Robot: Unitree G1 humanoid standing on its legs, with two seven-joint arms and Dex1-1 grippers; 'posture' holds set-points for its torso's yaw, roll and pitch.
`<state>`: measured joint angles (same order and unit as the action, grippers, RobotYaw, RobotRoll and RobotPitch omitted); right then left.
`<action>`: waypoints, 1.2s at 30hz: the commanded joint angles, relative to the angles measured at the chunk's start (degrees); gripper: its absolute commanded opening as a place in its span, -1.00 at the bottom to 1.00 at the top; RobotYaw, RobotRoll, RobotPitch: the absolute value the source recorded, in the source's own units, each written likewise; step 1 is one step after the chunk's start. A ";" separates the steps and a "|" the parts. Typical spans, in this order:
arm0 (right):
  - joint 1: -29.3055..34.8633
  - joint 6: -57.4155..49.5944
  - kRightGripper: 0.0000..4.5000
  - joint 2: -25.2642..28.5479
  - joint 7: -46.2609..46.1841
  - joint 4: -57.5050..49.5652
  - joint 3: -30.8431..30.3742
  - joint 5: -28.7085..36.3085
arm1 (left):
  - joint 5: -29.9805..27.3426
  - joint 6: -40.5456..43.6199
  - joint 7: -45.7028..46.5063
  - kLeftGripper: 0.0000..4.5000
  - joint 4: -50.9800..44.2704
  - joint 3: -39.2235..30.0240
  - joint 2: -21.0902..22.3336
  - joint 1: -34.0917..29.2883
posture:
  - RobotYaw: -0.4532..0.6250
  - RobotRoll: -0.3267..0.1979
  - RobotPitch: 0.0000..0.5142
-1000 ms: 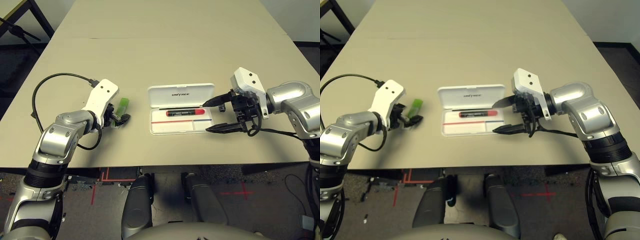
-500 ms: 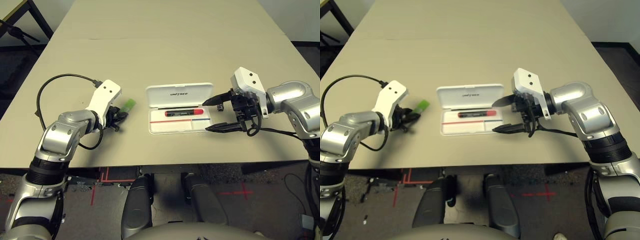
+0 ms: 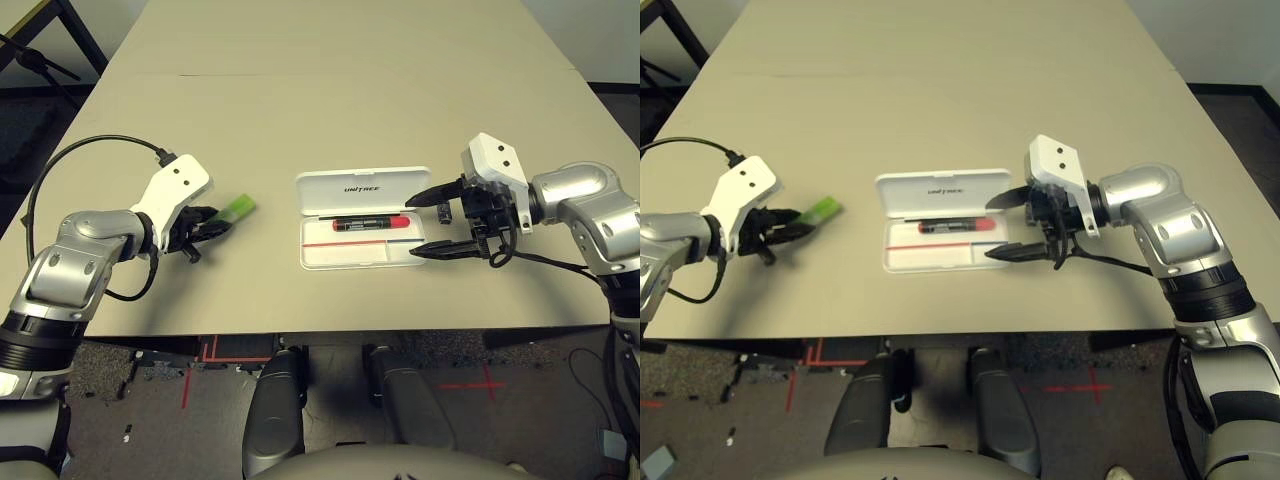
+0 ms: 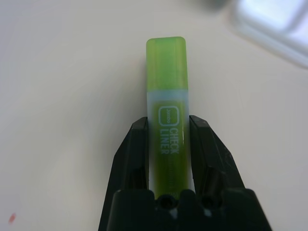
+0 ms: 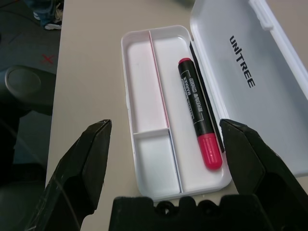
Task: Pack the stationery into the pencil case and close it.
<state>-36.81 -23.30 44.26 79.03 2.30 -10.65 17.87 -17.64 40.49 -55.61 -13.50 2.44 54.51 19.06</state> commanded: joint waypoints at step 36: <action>2.40 -0.21 1.00 2.11 -0.98 -3.54 0.65 -1.44 | 8.42 -3.56 -5.07 -0.52 0.43 24.82 -17.57 17.85 | -0.23 0.25 -0.14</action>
<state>-35.11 -23.65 46.12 78.18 -0.01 -10.46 16.24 -10.09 37.58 -60.57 -13.56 25.98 37.20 36.66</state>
